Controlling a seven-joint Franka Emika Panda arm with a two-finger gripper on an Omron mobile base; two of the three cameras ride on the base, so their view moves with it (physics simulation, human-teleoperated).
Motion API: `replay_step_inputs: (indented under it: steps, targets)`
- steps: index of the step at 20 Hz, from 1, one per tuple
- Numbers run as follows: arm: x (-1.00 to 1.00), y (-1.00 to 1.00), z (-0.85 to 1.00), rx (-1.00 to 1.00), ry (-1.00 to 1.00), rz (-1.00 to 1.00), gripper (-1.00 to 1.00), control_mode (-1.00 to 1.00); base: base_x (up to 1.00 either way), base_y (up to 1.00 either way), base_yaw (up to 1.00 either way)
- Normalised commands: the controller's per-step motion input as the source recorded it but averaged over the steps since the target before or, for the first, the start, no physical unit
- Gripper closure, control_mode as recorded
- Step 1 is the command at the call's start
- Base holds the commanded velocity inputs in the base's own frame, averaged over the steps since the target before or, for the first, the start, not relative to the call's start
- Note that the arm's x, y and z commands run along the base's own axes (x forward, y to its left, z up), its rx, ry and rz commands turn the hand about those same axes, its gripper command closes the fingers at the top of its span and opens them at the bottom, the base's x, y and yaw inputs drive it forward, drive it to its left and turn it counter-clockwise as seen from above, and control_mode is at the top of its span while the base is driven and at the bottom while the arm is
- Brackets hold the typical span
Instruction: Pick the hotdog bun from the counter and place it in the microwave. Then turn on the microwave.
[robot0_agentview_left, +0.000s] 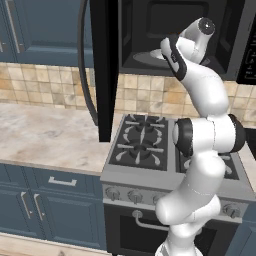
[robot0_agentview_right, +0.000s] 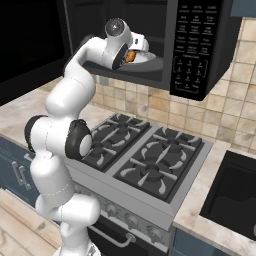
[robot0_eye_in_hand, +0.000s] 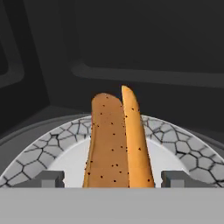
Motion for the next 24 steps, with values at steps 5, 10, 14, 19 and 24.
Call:
replay_step_inputs:
  steps: [5,10,14,19,24]
  targets:
    - [0.00,0.00,0.00,0.00,0.00,0.00,-1.00,-1.00,0.00,0.00,0.00]
    - [-0.02,-0.01,0.00,0.00,0.00,0.00,-1.00,-1.00,0.00,0.00,0.00]
    - [-0.33,-0.07,0.00,0.00,-0.02,0.00,-1.00,-1.00,0.00,0.00,0.00]
    - [-0.54,-0.09,0.00,0.00,-0.08,0.00,-1.00,-1.00,0.00,0.00,0.00]
    - [-0.54,-0.03,0.00,0.00,-0.10,0.00,-1.00,-1.00,0.00,0.00,0.00]
